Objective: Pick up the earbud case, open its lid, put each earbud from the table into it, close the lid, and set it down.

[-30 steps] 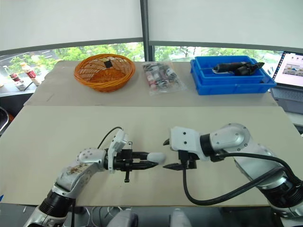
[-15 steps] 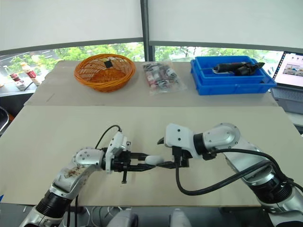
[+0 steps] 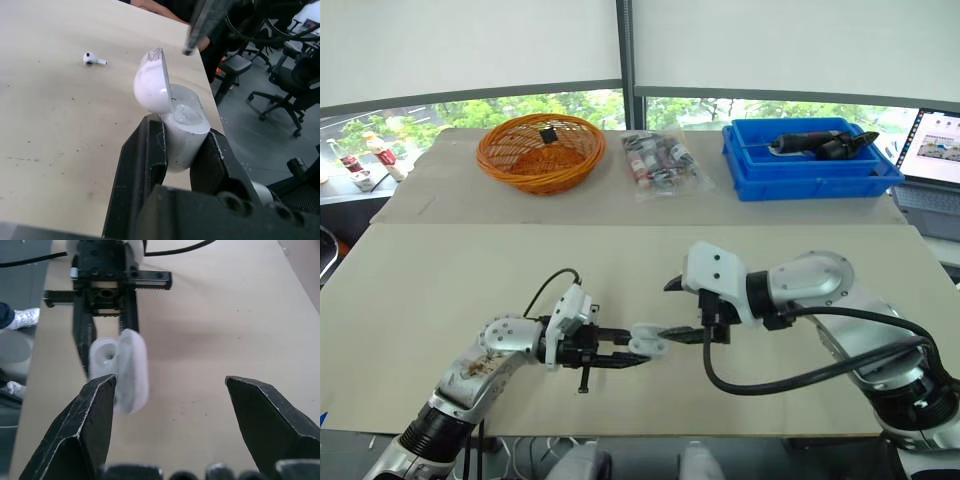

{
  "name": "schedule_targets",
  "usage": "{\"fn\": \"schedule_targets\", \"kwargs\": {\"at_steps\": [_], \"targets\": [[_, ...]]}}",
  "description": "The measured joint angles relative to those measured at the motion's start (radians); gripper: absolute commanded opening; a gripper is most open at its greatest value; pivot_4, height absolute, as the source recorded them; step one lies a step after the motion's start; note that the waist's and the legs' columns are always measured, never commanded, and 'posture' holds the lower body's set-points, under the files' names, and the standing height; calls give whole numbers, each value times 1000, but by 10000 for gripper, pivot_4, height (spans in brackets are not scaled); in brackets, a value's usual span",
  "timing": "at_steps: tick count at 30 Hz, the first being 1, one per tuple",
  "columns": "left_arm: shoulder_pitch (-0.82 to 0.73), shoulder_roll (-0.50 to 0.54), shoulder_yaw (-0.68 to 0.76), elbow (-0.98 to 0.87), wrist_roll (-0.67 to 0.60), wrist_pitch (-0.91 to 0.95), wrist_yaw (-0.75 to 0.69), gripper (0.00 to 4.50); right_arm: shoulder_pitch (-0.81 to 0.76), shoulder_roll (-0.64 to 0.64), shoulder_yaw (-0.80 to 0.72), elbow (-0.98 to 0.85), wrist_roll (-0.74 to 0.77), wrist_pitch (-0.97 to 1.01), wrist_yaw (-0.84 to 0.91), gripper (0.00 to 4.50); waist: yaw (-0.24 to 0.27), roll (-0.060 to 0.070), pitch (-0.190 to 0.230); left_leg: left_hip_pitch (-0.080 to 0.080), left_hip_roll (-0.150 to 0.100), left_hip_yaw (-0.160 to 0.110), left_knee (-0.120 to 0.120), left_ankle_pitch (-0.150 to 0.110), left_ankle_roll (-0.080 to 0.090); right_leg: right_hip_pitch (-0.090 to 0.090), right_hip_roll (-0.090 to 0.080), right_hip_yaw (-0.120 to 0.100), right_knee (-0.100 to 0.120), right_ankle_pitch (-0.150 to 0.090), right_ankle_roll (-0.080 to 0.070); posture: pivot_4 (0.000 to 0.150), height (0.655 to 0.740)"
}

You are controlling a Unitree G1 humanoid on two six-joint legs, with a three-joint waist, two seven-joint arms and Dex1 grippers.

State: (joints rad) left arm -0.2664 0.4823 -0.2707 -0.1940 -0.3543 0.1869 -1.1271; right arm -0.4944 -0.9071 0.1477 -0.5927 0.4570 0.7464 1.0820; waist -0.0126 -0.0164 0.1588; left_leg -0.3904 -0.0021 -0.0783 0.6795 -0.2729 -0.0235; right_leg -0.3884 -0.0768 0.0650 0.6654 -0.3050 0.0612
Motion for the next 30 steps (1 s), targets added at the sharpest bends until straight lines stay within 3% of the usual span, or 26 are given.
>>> {"fn": "schedule_targets", "kwargs": {"at_steps": [5,10,15,19,27,30], "targets": [[27,-31,112,18,-6,0,110,6096,161,12,-139,-28,-1,-124,-16,38365,1,0,0,0,0,0,0,0,0,0,0,0,0,0,0,1500,7400],[63,-66,223,59,3,-61,236,6096,429,41,-328,-30,7,-190,-68,38365,10,0,0,0,0,0,0,0,0,0,0,0,0,0,0,1500,7400],[102,-85,292,78,19,-98,332,6096,718,197,-461,-20,-54,-354,-151,38365,15,0,0,1,0,1,0,0,0,1,-1,2,1,0,0,1500,7400],[132,-91,297,79,21,-102,360,6096,885,255,-598,95,-123,-551,-168,38365,21,0,0,3,-1,3,0,0,0,3,-1,2,0,0,0,1500,7400],[126,-91,298,94,21,-125,368,6096,995,278,-694,311,-143,-699,-173,38365,7,0,0,6,0,5,-3,0,0,4,0,3,0,0,0,1500,7400],[126,-91,298,97,21,-126,369,6095,998,289,-696,330,-140,-713,-183,44852,2,0,0,5,0,5,-3,0,0,4,0,3,0,0,0,1500,7400]]}}
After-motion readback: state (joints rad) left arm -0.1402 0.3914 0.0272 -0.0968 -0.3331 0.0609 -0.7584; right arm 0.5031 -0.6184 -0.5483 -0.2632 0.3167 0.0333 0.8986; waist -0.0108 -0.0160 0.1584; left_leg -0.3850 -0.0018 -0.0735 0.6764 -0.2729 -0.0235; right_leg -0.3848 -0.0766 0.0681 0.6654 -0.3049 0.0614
